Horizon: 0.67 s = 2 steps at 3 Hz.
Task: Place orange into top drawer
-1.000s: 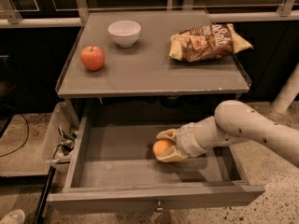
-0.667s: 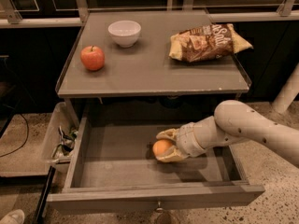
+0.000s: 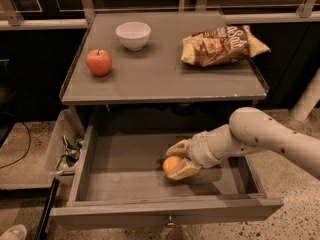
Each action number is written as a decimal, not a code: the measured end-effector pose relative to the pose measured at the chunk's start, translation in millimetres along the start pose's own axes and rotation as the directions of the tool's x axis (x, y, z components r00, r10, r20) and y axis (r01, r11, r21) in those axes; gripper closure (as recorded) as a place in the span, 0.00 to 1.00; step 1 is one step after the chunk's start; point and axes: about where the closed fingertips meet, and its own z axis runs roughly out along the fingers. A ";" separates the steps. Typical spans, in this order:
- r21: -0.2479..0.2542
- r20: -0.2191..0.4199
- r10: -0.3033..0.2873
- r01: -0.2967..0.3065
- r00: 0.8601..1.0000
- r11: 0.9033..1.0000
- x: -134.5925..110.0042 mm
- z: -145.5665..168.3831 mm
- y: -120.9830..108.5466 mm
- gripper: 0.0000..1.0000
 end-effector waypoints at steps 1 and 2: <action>0.000 0.000 0.000 0.000 1.000 1.000 0.0 0.0 0.0 0.11; -0.001 0.000 0.000 0.000 1.000 1.000 -0.5 -0.2 0.3 0.00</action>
Offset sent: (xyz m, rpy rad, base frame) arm -0.0033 -0.0010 0.0071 0.0018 0.0006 0.0042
